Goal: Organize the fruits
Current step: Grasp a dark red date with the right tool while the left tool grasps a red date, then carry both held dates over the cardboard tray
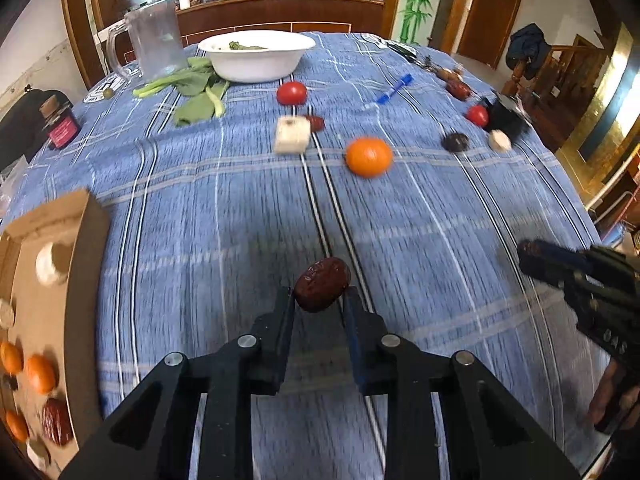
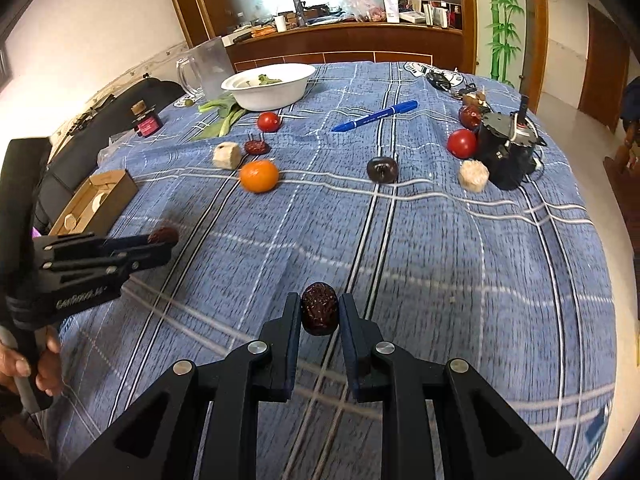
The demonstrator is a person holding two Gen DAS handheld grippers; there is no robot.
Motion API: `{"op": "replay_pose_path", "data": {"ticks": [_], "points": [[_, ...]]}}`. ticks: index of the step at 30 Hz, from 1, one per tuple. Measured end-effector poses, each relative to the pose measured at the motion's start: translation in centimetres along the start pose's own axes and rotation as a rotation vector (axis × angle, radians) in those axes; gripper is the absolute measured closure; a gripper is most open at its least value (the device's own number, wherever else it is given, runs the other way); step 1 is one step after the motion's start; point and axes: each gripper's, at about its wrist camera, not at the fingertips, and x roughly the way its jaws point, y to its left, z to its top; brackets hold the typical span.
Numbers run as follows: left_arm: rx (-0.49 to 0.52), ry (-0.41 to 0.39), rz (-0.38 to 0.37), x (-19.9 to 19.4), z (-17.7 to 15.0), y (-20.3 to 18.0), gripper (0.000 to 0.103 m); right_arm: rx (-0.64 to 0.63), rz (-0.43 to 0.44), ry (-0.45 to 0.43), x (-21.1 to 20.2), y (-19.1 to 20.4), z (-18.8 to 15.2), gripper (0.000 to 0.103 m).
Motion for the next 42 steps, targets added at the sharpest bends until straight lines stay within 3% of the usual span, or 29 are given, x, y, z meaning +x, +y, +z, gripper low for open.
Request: {"op": "replay_pose_path", "data": {"ticks": [7, 13, 19, 29, 31, 33, 35, 42], "points": [[-0.003, 0.014, -0.041, -2.0, -3.5, 0.2, 0.079, 0.023, -0.026, 0.009, -1.4, 1.5, -2.6, 0.082], [-0.003, 0.004, -0.028, -3.6, -5.4, 0.8, 0.079, 0.059, -0.034, 0.009, -2.5, 2.6, -4.2, 0.082], [0.008, -0.015, -0.031, -4.7, -6.1, 1.1, 0.079, 0.063, -0.063, -0.001, -3.4, 3.8, -4.7, 0.082], [-0.039, 0.040, -0.082, -3.6, -6.6, 2.5, 0.079, 0.093, -0.103, 0.046, -2.6, 3.7, -6.1, 0.082], [-0.031, 0.047, -0.089, -3.3, -6.3, 2.3, 0.076, 0.109, -0.101, 0.055, -2.4, 3.3, -6.3, 0.082], [-0.029, 0.054, -0.103, -3.1, -6.0, 1.9, 0.063, 0.115, -0.098, 0.052, -2.4, 3.3, -6.4, 0.082], [-0.012, 0.037, -0.089, -3.0, -5.8, 1.5, 0.057, 0.106, -0.097, 0.052, -2.4, 3.4, -6.4, 0.082], [0.017, 0.016, -0.051, -2.5, -5.6, 0.7, 0.059, 0.101, -0.084, 0.033, -2.6, 3.3, -6.8, 0.082]]}}
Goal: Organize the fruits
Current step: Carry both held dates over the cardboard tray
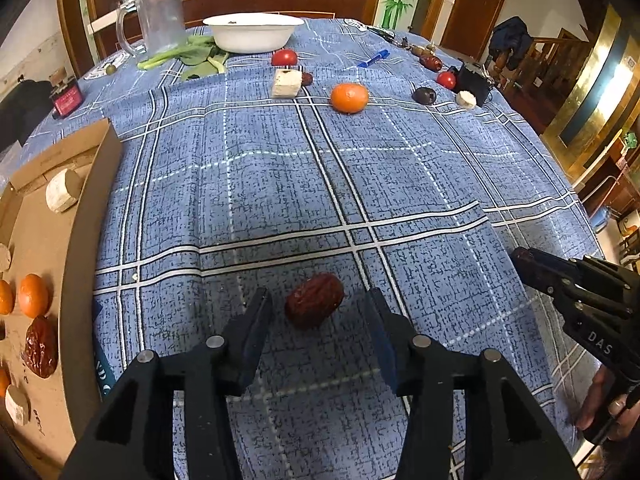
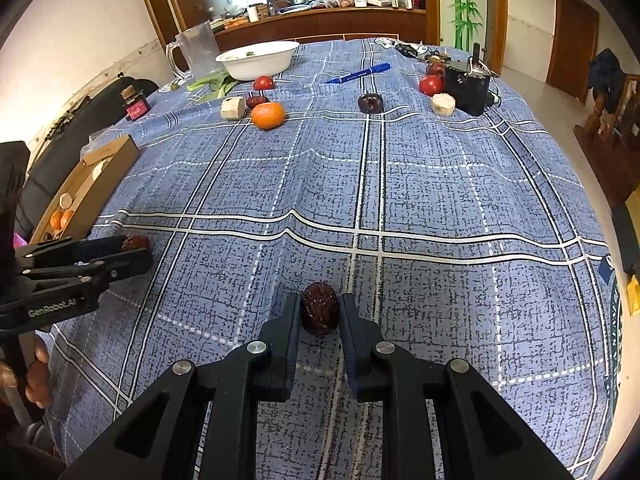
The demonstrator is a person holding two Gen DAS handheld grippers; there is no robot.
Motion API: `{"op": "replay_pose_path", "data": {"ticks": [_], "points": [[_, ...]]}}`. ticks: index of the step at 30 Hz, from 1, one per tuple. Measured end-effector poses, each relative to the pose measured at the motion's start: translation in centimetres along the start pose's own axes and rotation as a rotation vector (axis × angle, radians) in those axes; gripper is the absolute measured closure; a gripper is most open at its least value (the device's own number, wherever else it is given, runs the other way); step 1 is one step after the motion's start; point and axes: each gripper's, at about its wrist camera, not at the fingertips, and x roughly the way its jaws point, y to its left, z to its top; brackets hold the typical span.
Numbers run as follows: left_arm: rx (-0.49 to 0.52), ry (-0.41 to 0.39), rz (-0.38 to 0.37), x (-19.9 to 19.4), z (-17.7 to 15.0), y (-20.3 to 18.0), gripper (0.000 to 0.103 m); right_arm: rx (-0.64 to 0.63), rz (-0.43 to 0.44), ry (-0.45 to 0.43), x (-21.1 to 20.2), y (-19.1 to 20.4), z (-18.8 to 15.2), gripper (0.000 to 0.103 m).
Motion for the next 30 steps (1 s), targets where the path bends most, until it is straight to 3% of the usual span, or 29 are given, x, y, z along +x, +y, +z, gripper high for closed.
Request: {"op": "replay_pose_path", "data": {"ticks": [3, 17, 30], "points": [[0.001, -0.020, 0.018, -0.2, -0.3, 0.0, 0.075, -0.005, -0.001, -0.008, -0.1, 0.1, -0.1, 0.082], [-0.066, -0.054, -0.045, -2.6, -0.5, 1.0, 0.075, -0.039, 0.001, -0.045, -1.6, 1.2, 0.7, 0.082], [-0.084, -0.092, 0.025, -4.7, -0.6, 2.8, 0.075, -0.087, 0.032, -0.035, -0.8, 4.5, 2.2, 0.082]]}}
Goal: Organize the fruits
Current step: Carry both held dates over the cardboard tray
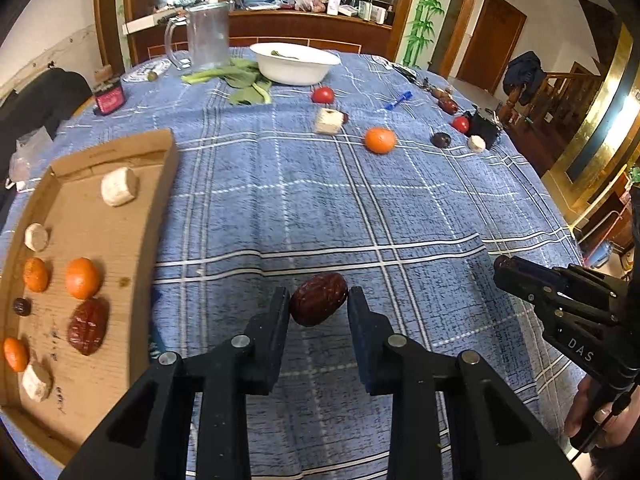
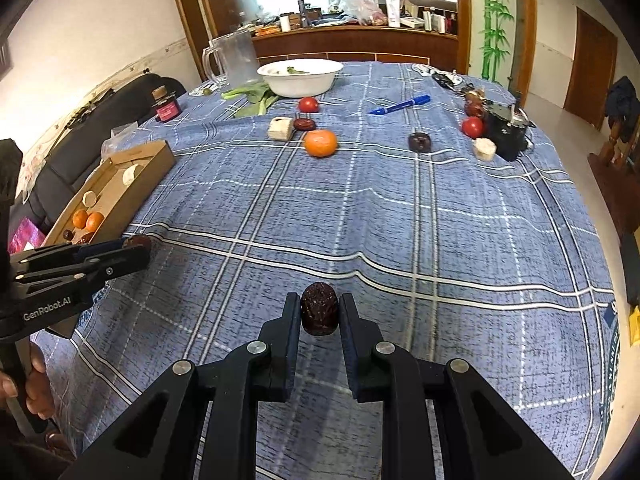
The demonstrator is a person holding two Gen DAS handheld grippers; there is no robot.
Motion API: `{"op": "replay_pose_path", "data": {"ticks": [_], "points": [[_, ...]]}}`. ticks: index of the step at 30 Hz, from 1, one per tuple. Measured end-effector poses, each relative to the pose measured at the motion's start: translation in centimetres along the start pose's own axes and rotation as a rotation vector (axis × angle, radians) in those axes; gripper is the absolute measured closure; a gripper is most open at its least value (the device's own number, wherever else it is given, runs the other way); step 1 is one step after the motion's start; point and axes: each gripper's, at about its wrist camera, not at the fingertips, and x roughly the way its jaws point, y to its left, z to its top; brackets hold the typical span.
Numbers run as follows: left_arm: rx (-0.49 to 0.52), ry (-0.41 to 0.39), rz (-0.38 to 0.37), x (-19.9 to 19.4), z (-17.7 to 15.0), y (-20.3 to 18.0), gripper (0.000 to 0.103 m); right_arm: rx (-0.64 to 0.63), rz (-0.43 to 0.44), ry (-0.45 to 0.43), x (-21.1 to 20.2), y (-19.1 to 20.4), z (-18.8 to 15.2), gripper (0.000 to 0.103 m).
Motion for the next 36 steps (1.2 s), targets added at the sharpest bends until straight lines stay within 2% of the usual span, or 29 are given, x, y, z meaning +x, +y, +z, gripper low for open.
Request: {"op": "replay_pose_path", "data": {"ticks": [14, 21, 36], "points": [[-0.068, -0.053, 0.034, -2.6, 0.2, 3.8, 0.074, -0.048, 0.023, 0.008, 1.3, 3.4, 2.1, 0.082], [-0.106, -0.086, 0.074, -4.1, 0.0, 6.0, 0.074, -0.079, 0.042, -0.006, 1.6, 5.6, 3.6, 0.082], [-0.253, -0.104, 0.184, -6.7, -2.1, 13.8, 0.074, -0.160, 0.132, -0.019, 3.6, 11.7, 7.3, 0.082]]}}
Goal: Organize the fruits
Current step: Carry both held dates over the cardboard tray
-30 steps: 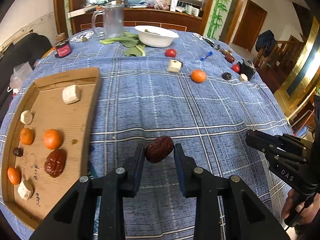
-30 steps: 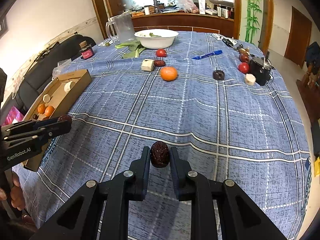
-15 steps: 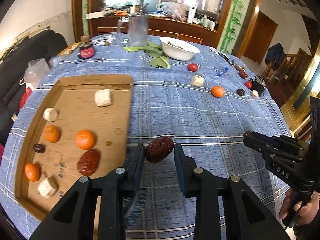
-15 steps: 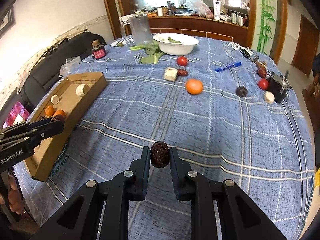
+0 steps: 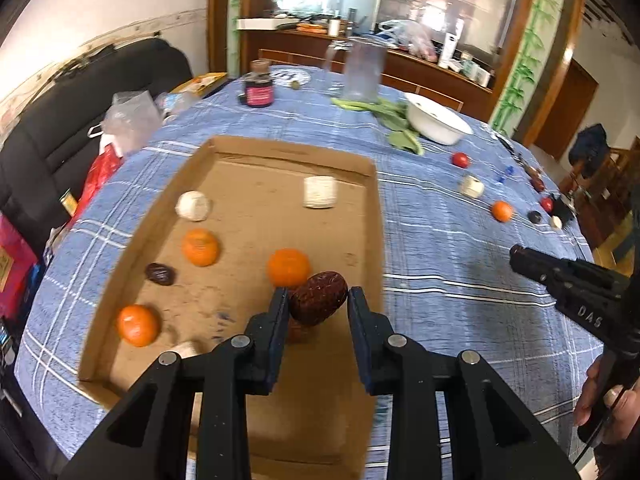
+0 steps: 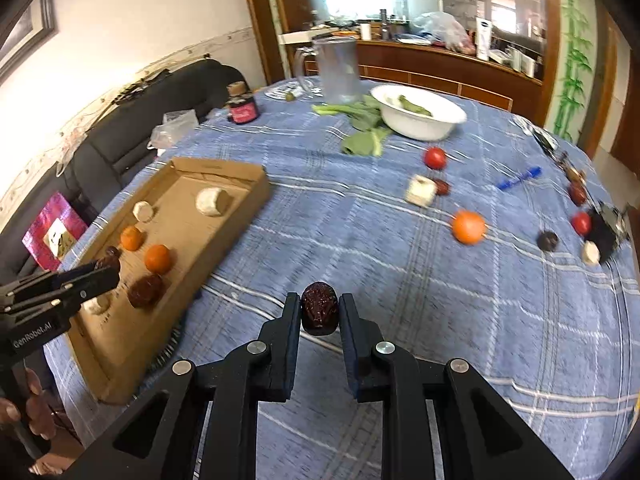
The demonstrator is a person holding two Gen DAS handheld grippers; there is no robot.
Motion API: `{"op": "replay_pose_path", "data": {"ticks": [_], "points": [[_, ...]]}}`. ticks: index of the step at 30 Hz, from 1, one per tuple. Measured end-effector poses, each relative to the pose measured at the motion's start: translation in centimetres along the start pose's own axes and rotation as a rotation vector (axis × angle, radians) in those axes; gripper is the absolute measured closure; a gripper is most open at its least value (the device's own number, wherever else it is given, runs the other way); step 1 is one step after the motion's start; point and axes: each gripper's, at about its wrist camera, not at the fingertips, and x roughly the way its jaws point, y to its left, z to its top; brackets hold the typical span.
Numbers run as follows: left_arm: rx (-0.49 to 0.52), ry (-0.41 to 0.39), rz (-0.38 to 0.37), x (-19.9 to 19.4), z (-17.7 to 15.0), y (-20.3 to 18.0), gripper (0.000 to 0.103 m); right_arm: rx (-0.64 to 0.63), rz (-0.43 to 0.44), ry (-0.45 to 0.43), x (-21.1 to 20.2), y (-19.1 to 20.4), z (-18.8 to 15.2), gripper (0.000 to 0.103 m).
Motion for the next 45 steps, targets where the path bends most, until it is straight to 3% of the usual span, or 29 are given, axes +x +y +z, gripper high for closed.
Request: {"op": "replay_pose_path", "data": {"ticks": [17, 26, 45], "points": [[-0.129, 0.010, 0.111, 0.1, 0.4, 7.6, 0.074, -0.149, 0.086, -0.003, 3.8, 7.2, 5.1, 0.082], [-0.135, 0.049, 0.110, 1.8, 0.3, 8.4, 0.074, -0.217, 0.122, 0.028, 7.2, 10.9, 6.7, 0.082], [-0.135, 0.104, 0.094, 5.1, 0.3, 8.3, 0.074, -0.256, 0.138, 0.137, 13.3, 12.8, 6.1, 0.082]]}}
